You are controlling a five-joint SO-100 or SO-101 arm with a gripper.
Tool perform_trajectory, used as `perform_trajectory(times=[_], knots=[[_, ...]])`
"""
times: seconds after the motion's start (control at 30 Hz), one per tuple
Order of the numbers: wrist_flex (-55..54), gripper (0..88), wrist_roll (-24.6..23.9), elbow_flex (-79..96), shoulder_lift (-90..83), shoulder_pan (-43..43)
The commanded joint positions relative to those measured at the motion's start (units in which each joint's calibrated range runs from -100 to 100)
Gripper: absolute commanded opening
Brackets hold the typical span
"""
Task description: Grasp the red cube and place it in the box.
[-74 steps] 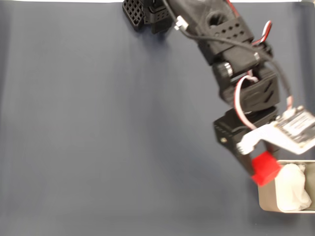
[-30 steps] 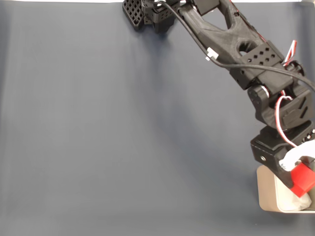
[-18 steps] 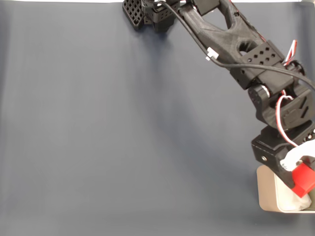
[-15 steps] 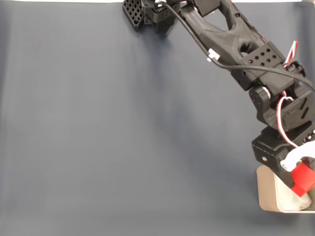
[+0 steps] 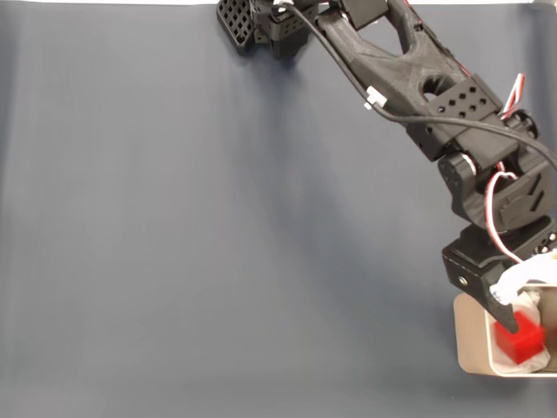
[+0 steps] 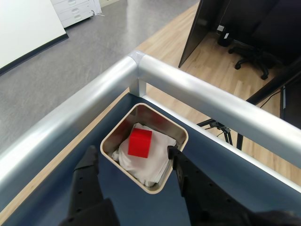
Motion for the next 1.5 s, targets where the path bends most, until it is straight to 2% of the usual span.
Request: perform_trajectory(times=[0.0, 0.97, 1.07, 1.27, 1.47], knots=[[-0.2, 39.2, 0.6, -3.4, -2.2, 0.4], [-0.5, 40.2, 0.3, -3.7, -2.8, 0.6], [-0.5, 33.5, 0.2, -3.7, -3.0, 0.6], [-1.0, 1.8, -0.7, -3.7, -4.2, 0.6], [-1.2, 0.0, -1.4, -3.6, -7.4, 2.0]])
